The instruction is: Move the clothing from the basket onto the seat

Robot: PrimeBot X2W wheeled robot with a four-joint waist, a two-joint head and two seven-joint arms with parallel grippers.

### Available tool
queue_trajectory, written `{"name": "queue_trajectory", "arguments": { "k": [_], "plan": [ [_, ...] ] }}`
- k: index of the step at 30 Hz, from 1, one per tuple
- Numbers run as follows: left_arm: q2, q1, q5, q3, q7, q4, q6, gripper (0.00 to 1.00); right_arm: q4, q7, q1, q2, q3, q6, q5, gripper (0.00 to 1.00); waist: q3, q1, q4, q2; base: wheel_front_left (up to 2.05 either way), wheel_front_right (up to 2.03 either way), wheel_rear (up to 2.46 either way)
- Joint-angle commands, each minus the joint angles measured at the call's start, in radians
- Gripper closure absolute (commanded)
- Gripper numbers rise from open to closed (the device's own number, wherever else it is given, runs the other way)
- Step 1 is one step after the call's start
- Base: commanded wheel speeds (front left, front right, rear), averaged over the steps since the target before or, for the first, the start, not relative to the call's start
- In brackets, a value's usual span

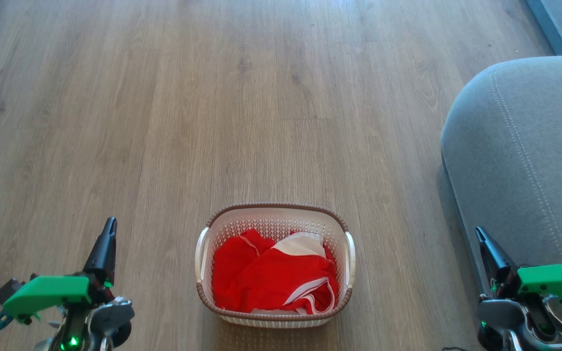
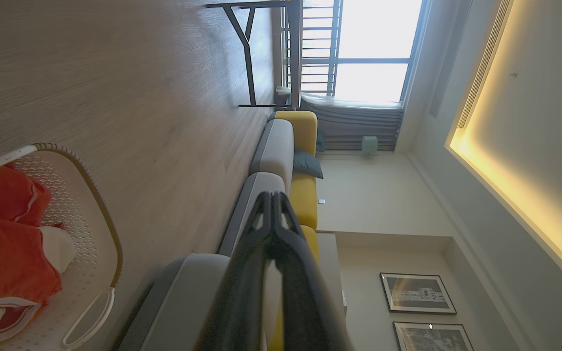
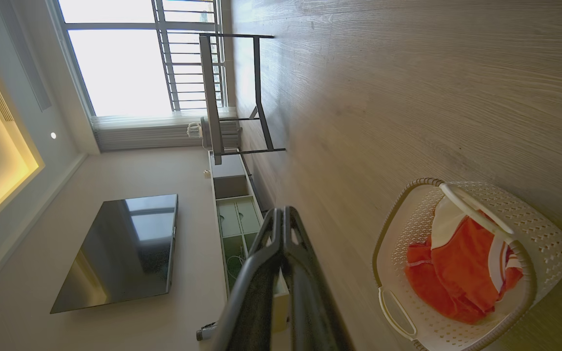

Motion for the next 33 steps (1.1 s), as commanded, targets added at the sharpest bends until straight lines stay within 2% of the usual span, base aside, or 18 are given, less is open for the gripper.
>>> {"name": "queue_trajectory", "arguments": {
  "k": [1,33],
  "plan": [
    [0.004,-0.056,-0.001,0.036,0.003,-0.034,-0.007,1.00,-0.037,0.007,-0.050,-0.007,0.017,0.007,0.006,1.00,0.000,0.0000,0.000,0.0000,0.00,0.00,0.00],
    [0.004,-0.056,-0.001,0.036,0.003,-0.034,-0.007,1.00,-0.037,0.007,-0.050,-0.007,0.017,0.007,0.006,1.00,0.000,0.0000,0.000,0.0000,0.00,0.00,0.00]
  ]
}}
